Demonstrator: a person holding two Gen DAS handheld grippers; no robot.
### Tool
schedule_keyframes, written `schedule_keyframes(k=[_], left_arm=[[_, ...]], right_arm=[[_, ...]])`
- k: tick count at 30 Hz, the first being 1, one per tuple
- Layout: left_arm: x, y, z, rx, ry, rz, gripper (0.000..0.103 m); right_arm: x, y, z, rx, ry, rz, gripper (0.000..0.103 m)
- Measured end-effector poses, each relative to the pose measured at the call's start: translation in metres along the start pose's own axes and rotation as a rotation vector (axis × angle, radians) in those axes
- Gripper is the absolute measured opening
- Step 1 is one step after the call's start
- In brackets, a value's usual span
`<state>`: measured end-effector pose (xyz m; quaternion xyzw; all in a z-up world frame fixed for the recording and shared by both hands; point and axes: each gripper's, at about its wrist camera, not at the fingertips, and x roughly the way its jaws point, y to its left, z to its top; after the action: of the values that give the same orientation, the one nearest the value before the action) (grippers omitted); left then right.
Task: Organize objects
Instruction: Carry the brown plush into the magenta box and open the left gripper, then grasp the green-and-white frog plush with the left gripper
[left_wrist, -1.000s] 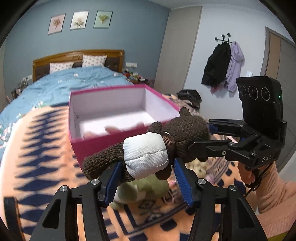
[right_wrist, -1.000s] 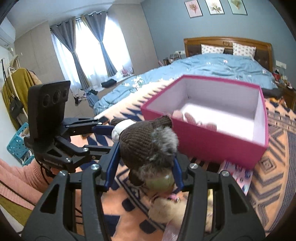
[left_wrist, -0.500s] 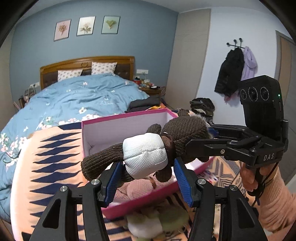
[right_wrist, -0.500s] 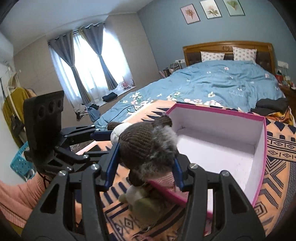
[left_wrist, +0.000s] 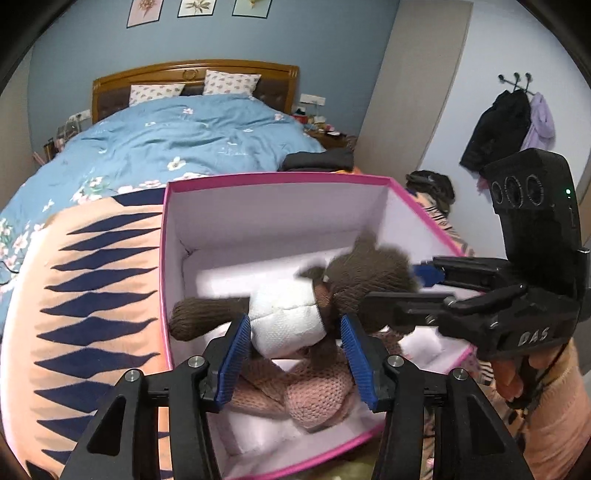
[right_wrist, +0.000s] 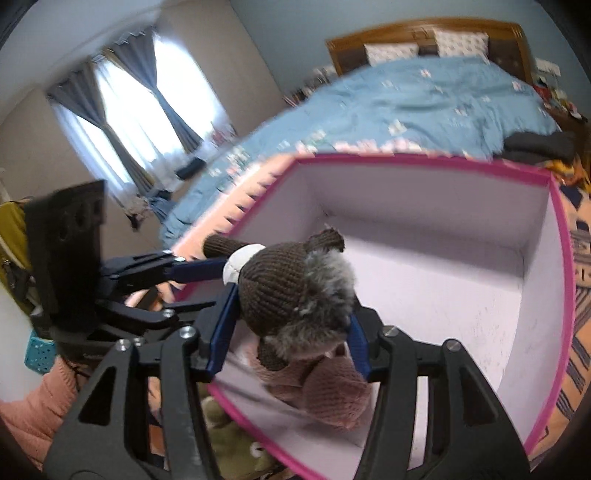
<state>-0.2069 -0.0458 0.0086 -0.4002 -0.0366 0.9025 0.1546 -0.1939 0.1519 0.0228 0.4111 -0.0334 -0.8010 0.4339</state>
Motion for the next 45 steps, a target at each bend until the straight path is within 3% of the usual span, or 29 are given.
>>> schedule_keyframes(k=[5, 10, 16, 23, 26, 31, 35, 45], left_arm=[[-0.003, 0.002, -0.002, -0.021, -0.023, 0.022, 0.053], [-0.021, 0.002, -0.006, -0.026, -0.081, 0.024, 0.071], [-0.044, -0.010, -0.018, 0.006, -0.139, 0.016, 0.087], [-0.077, -0.027, -0.041, 0.054, -0.208, -0.009, 0.092], [-0.089, -0.032, -0.056, 0.071, -0.230, -0.021, 0.103], [-0.098, -0.040, -0.077, 0.106, -0.237, 0.008, 0.103], [-0.097, -0.041, -0.096, 0.106, -0.222, 0.029, 0.103], [-0.068, -0.028, -0.131, 0.065, -0.127, 0.049, 0.103]], right_arm=[[0.021, -0.006, -0.008, 0.022, 0.091, -0.140, 0.065], [0.007, -0.002, -0.009, 0.002, 0.042, -0.220, 0.066], [-0.007, 0.003, -0.016, -0.016, 0.019, -0.191, 0.066], [-0.048, 0.034, -0.040, -0.053, -0.079, -0.124, 0.066], [-0.071, 0.046, -0.059, -0.061, -0.126, -0.099, 0.067], [-0.092, 0.063, -0.088, -0.082, -0.161, -0.073, 0.070], [-0.088, 0.069, -0.108, -0.073, -0.150, -0.063, 0.070], [-0.042, 0.073, -0.149, -0.045, -0.024, -0.092, 0.070]])
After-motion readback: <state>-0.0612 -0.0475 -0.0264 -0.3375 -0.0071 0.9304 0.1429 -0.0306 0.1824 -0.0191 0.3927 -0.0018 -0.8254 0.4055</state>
